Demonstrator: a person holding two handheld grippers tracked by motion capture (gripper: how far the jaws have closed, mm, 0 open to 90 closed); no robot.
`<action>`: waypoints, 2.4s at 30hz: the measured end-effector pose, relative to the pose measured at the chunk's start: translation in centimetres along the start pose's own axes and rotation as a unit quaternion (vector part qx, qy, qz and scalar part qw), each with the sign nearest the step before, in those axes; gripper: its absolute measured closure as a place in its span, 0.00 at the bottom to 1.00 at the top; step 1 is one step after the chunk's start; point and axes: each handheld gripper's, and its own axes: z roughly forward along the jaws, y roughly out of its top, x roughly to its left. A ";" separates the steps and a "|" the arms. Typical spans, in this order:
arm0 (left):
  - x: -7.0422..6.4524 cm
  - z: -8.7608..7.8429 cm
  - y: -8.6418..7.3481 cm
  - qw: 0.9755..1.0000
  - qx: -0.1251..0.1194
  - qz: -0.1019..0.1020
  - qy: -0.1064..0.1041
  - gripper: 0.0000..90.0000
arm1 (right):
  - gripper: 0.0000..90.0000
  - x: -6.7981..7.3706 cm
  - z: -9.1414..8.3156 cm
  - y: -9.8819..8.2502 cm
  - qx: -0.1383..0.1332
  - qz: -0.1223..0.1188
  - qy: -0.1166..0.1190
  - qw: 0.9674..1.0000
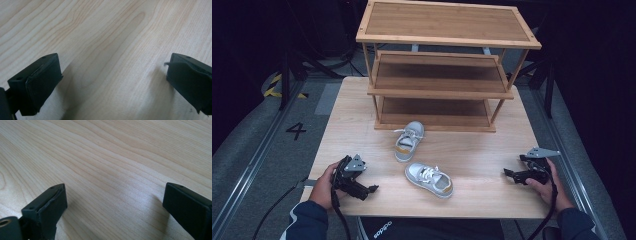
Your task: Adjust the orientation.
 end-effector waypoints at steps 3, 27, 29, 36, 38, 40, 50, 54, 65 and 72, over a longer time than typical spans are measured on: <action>0.4 0.3 0.4 1.000 0.001 -0.006 0.006 0.00 | 0.06 0.0 0.0 0.0 0.000 0.000 0.000 1.000; -0.8 -2.2 2.8 0.998 -0.032 0.020 0.044 0.25 | 0.06 0.1 0.0 0.0 0.001 0.001 0.002 1.000; -1.1 -2.4 3.6 0.998 -0.035 0.030 0.043 0.28 | 0.06 0.1 0.0 0.0 0.001 0.000 0.002 1.000; -1.3 -1.9 6.6 0.996 -0.018 0.075 0.033 0.37 | 0.06 0.1 0.0 0.0 0.001 0.000 0.002 1.000; -1.4 -1.5 8.1 0.995 -0.016 0.092 0.019 0.42 | 0.06 0.0 0.0 0.0 0.001 0.000 0.002 1.000; -1.4 -1.4 8.7 0.995 -0.021 0.096 0.017 0.45 | 0.06 0.0 0.0 0.0 0.001 0.000 0.002 1.000; -2.0 0.7 12.5 0.990 -0.005 0.140 -0.006 0.57 | 0.06 0.0 0.0 0.0 0.001 -0.003 0.004 1.000; -1.5 1.1 13.1 0.989 -0.006 0.148 -0.012 0.61 | 0.06 0.0 0.0 0.0 0.001 -0.003 0.004 1.000; -0.7 2.7 14.1 0.988 0.010 0.152 -0.028 0.59 | 0.06 0.0 0.0 0.0 0.001 -0.003 0.004 1.000; -0.1 3.8 14.2 0.987 0.032 0.155 -0.035 0.64 | 0.06 0.0 0.0 -0.1 0.000 -0.003 0.003 1.000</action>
